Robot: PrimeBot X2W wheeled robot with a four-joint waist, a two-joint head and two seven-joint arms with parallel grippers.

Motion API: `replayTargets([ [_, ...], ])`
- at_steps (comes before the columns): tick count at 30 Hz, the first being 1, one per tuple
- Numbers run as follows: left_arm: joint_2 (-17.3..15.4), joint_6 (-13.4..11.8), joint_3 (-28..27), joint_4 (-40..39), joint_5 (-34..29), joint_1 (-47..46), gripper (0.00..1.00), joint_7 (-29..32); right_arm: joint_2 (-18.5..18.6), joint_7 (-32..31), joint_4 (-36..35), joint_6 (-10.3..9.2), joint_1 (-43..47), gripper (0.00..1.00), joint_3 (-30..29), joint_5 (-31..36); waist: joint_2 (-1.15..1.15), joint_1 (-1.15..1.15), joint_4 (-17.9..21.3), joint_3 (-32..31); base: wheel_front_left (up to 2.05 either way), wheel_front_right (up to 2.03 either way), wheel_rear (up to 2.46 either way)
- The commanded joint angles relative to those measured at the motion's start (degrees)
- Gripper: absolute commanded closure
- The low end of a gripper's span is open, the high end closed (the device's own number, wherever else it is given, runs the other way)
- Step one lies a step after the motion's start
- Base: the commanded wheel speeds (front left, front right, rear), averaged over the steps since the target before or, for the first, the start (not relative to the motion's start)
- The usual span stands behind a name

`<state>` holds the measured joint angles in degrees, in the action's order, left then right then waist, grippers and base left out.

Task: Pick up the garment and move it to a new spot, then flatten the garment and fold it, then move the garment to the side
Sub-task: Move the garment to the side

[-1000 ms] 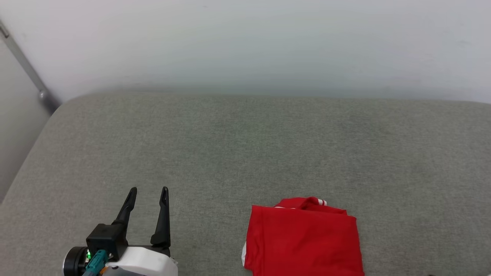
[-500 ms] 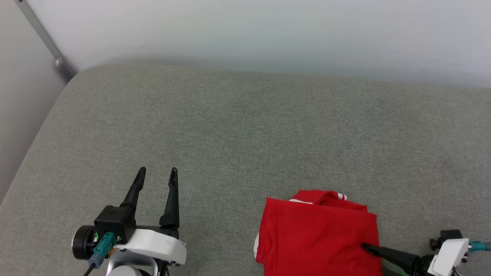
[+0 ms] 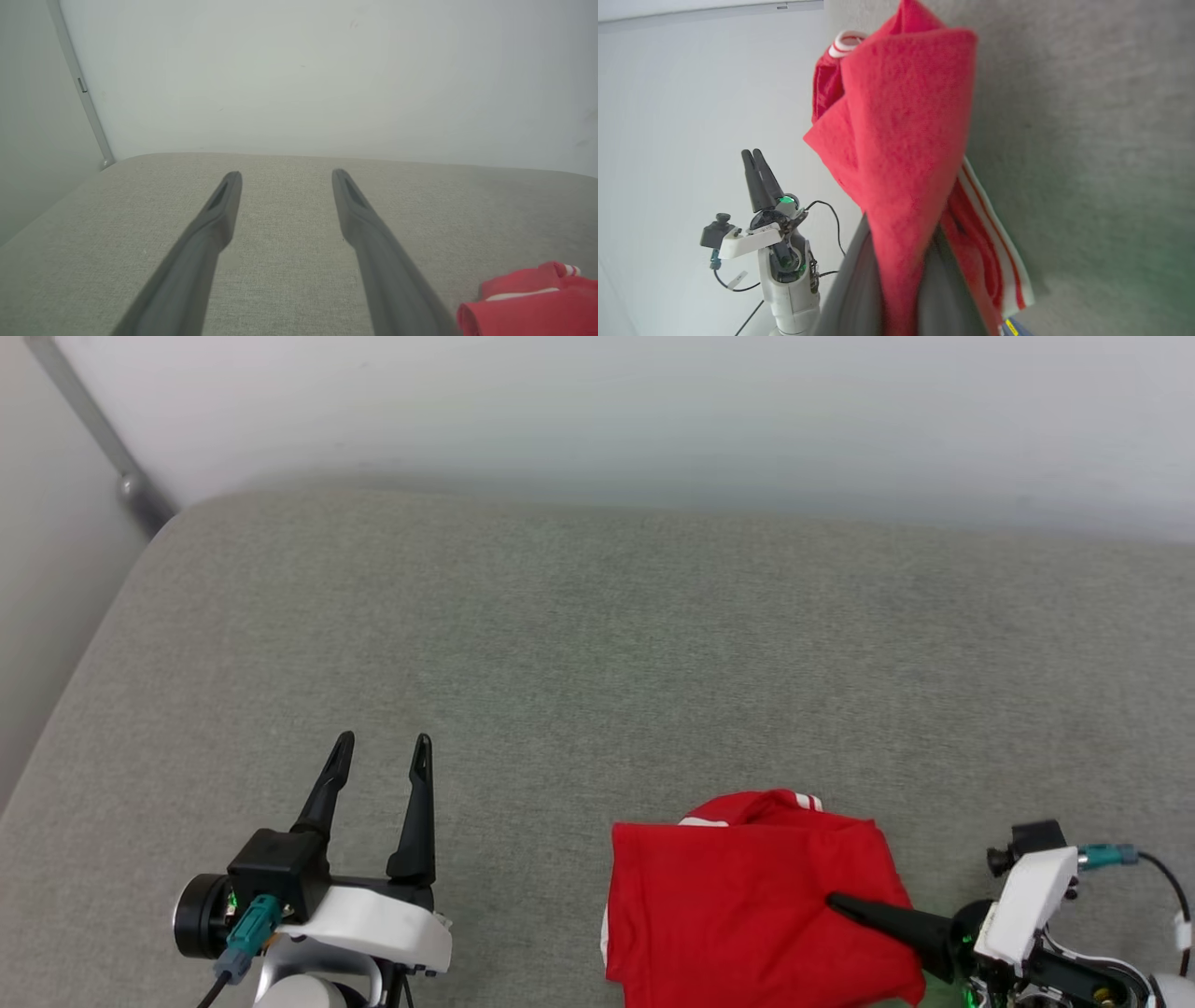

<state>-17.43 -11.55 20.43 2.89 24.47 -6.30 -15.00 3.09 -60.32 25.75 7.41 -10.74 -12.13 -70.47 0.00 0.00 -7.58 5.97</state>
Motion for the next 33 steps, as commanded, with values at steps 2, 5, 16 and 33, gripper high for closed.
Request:
replayTargets([
  [2,-0.1,0.3,-0.2,-0.1,-0.1,0.6,0.00,-0.2,1.0,1.4,-1.6,0.13,0.6,1.00,1.2,2.8,0.00,0.00,1.5,-0.7,0.00,0.00,0.00],
  [5,-0.4,0.1,-0.8,-0.6,-0.4,0.8,0.00,-0.2,2.5,4.4,-4.7,0.13,-0.2,1.00,3.9,7.9,0.00,0.00,3.8,-0.3,0.00,0.00,0.00],
  [16,-1.8,0.4,-1.8,-4.4,-3.4,-2.6,0.00,-0.2,10.9,13.5,-6.0,0.06,-8.8,1.00,12.5,29.1,0.00,0.00,19.2,7.6,0.00,0.00,0.00],
  [33,-7.9,3.8,1.9,-17.8,-11.6,-19.6,0.00,9.5,20.9,31.7,10.2,0.05,-31.4,1.00,9.0,45.4,0.00,0.00,30.9,28.7,0.00,0.00,0.00],
])
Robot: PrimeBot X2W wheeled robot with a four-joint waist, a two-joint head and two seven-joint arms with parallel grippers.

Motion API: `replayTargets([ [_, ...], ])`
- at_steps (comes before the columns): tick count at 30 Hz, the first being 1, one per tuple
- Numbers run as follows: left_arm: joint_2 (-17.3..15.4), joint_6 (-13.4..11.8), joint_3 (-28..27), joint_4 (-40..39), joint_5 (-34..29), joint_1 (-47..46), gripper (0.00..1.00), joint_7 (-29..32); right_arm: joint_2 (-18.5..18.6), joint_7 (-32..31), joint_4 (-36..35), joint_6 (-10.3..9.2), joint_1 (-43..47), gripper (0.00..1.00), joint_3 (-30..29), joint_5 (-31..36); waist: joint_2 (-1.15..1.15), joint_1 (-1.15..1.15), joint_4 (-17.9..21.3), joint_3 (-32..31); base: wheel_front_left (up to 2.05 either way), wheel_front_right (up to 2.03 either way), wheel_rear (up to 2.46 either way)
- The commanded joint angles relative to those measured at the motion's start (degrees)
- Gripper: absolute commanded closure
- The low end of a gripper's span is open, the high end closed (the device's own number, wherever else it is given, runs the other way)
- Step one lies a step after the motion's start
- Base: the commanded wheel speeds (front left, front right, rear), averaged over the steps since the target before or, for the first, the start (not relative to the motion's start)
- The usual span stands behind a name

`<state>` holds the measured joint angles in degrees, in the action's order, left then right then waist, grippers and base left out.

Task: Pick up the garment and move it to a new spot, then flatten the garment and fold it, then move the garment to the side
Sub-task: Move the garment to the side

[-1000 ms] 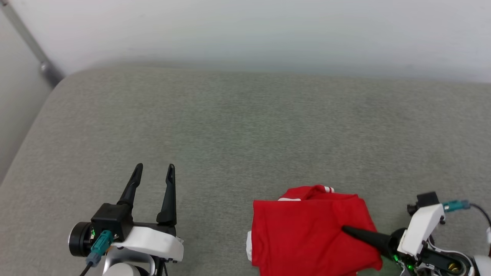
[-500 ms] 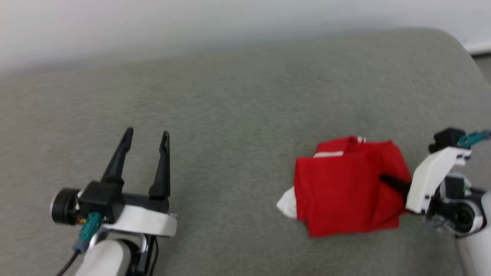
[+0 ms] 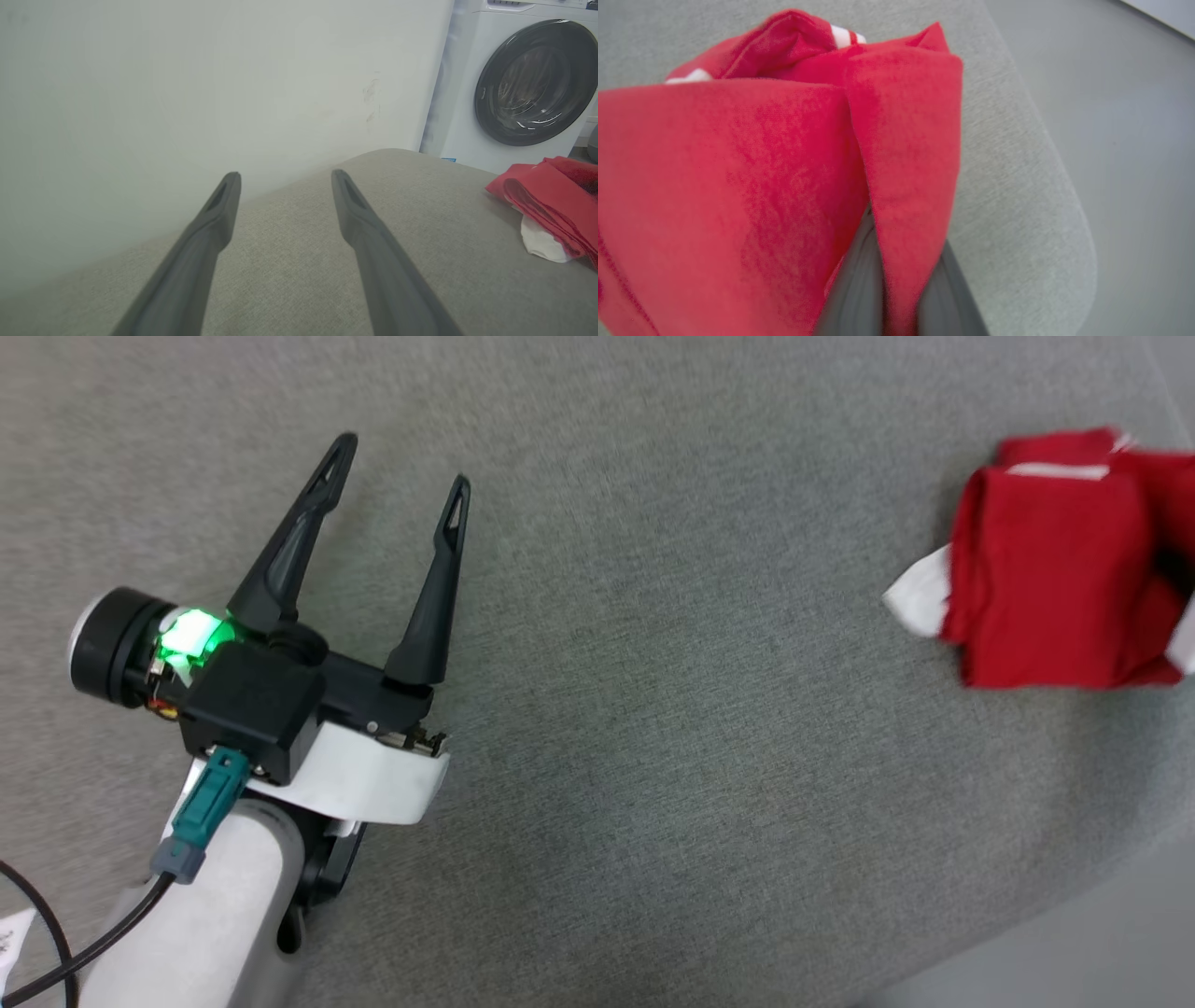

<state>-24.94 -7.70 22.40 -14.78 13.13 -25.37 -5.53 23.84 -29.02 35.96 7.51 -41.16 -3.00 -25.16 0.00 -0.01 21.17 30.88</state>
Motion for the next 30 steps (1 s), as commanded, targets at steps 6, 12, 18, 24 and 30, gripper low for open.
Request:
replayTargets([
  [6,-0.2,0.7,1.4,-1.8,-1.2,-3.0,0.00,1.4,1.9,10.9,5.0,-0.06,-6.4,1.00,-5.5,5.3,0.00,0.01,0.5,5.7,0.00,0.00,0.00],
  [12,0.4,0.6,2.0,-1.9,-1.3,-3.9,0.00,0.8,1.0,18.6,11.9,-0.05,-8.8,0.73,-10.7,11.8,0.00,0.01,-1.1,6.4,0.00,0.00,0.00],
  [18,1.2,0.3,2.2,-0.2,-0.3,-2.9,0.00,-0.8,0.9,28.0,15.8,-0.05,-9.0,0.00,-14.4,17.3,0.00,0.01,-1.8,4.3,0.00,0.00,0.00],
  [24,2.5,-0.7,1.9,3.0,1.7,0.5,0.00,-3.8,1.7,34.1,15.8,-0.05,-5.9,0.00,-15.0,20.5,0.00,0.01,-2.4,-1.9,0.00,0.00,0.00],
  [30,4.2,-2.9,0.5,6.9,4.7,7.1,0.00,-6.5,0.4,37.4,11.0,-0.05,1.1,0.00,-11.7,19.0,0.00,0.01,-4.3,-10.6,0.00,0.00,0.00],
])
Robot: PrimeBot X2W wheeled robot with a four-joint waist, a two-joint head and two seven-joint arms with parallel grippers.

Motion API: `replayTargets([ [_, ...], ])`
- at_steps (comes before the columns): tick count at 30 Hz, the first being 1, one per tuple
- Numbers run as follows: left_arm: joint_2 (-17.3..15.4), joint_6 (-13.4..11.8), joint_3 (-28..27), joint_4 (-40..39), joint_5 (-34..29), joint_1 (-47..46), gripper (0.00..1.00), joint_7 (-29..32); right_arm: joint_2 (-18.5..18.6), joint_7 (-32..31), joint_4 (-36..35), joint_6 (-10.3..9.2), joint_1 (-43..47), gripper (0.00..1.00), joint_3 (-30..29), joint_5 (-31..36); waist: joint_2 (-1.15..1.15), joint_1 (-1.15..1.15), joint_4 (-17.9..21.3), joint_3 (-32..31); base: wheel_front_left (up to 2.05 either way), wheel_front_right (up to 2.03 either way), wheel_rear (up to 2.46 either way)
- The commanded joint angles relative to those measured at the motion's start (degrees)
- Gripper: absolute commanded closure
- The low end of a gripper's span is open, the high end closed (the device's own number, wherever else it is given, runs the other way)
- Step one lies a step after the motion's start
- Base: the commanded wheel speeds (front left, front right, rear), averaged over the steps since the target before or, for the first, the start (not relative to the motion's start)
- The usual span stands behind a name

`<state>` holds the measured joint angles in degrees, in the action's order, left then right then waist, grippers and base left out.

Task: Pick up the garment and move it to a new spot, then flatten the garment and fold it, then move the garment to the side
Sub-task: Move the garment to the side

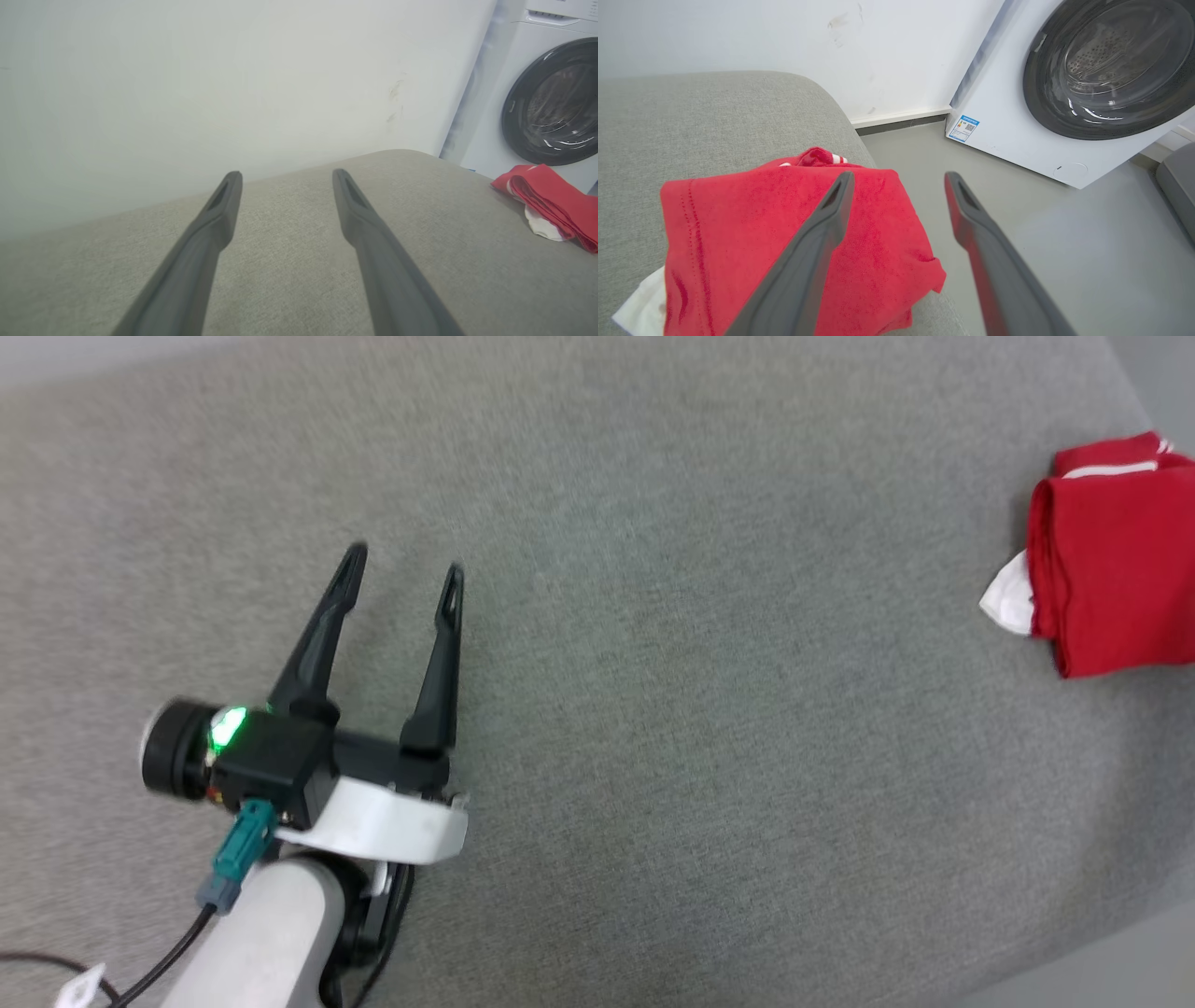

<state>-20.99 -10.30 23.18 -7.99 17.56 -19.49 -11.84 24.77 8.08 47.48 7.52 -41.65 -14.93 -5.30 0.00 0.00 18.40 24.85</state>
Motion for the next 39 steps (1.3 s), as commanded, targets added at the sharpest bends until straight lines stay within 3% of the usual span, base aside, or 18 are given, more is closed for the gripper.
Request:
replayTargets([
  [1,0.5,-0.5,-0.5,0.8,0.9,2.4,0.00,-0.7,-0.9,0.5,-1.8,-0.06,3.4,0.00,0.9,-1.1,0.00,0.00,-2.2,-6.3,0.00,0.00,0.00],
  [13,1.5,-2.8,-1.9,3.9,4.0,12.6,0.00,-2.4,-8.5,-2.0,-19.2,-0.06,24.3,0.00,7.6,-7.3,0.00,0.00,-10.1,-16.3,0.00,0.00,0.00],
  [24,1.8,-3.7,-3.7,6.8,4.7,17.2,0.00,-3.1,-14.4,-3.0,-34.2,-0.06,34.7,0.00,12.7,-8.6,0.00,0.00,-17.6,-22.0,0.00,0.00,0.00],
  [39,0.1,-3.1,-5.1,9.8,4.4,23.4,0.00,-3.4,-20.6,-9.3,-54.3,-0.06,49.2,0.00,10.9,-3.0,0.00,0.00,-20.2,-26.9,0.00,0.00,0.00],
])
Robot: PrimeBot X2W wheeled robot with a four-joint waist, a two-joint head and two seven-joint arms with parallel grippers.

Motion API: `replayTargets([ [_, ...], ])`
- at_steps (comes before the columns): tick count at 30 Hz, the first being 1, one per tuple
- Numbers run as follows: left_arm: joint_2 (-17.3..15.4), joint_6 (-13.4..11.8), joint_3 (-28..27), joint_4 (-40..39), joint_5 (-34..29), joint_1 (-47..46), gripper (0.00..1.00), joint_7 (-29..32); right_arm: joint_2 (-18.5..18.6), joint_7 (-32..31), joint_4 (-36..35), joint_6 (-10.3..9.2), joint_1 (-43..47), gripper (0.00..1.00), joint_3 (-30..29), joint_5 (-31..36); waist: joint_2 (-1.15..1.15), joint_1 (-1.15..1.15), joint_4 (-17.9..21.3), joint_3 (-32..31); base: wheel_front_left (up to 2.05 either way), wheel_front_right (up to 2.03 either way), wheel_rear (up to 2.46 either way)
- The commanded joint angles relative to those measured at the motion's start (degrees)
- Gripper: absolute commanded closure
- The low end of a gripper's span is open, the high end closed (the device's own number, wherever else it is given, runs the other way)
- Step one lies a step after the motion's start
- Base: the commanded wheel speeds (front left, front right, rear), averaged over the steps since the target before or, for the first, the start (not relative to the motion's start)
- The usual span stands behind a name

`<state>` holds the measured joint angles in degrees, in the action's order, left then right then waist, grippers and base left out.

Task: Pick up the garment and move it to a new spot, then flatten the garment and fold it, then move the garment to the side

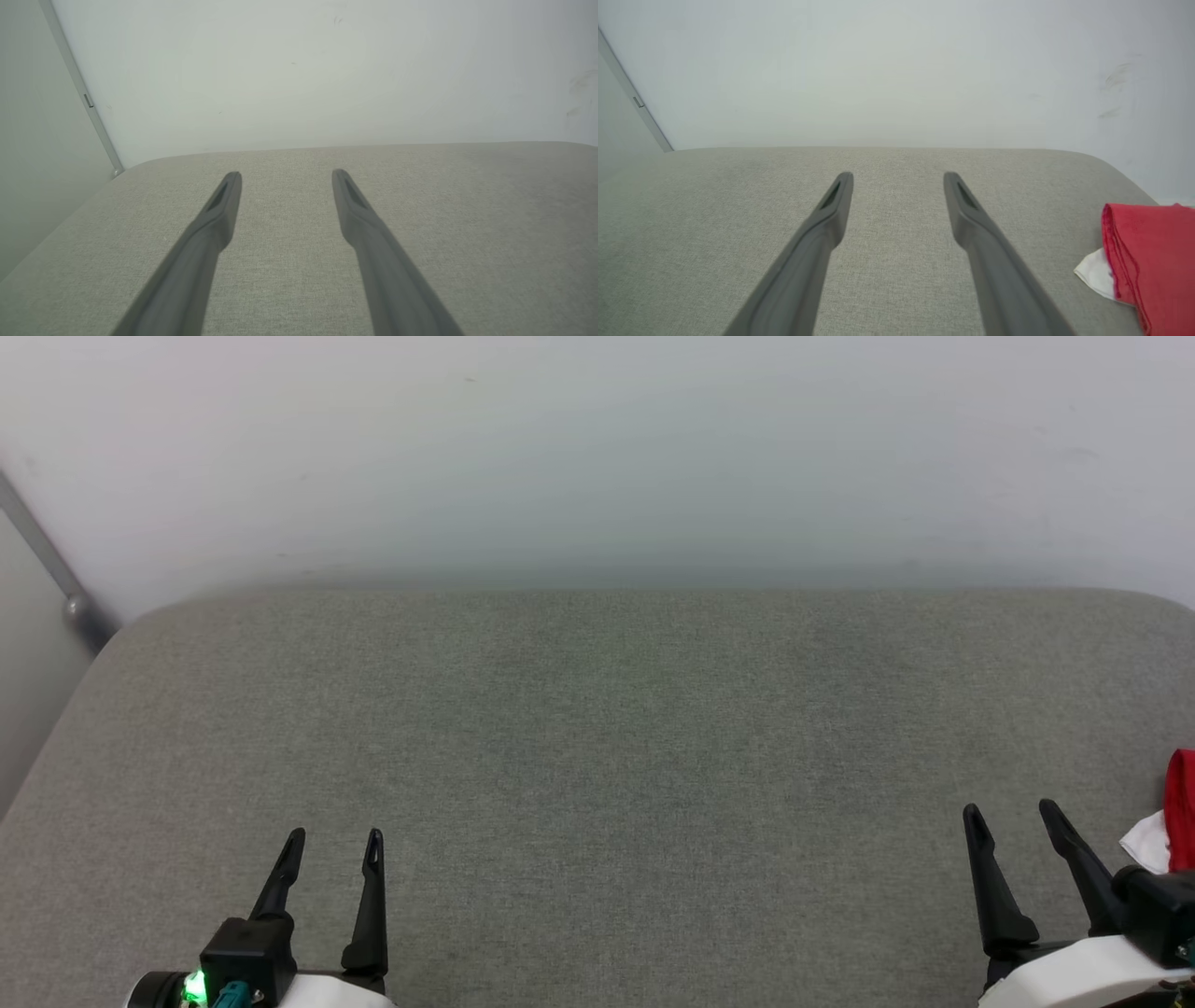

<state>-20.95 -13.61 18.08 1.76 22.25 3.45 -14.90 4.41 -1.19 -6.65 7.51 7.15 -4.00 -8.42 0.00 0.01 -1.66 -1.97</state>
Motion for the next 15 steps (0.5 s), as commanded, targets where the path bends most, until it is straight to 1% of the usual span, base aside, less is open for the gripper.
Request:
replayTargets([
  [1,0.2,0.2,0.0,0.1,-0.4,0.6,0.00,-0.3,-0.4,-0.2,-0.7,-0.05,0.7,0.00,-0.1,0.2,0.00,-0.01,-0.2,-0.3,0.00,0.00,0.00],
  [6,0.5,0.4,0.2,0.6,-0.7,0.3,0.00,-0.4,-1.1,-1.1,-2.0,-0.05,2.3,0.00,-0.4,0.4,0.00,-0.01,-0.2,-0.8,0.00,0.00,0.00],
  [15,0.9,1.4,0.2,1.8,-0.6,-0.6,0.00,-0.3,-1.6,-1.6,-2.7,-0.05,3.0,0.00,-0.4,1.0,0.00,-0.01,0.4,-0.8,0.00,0.00,0.00],
])
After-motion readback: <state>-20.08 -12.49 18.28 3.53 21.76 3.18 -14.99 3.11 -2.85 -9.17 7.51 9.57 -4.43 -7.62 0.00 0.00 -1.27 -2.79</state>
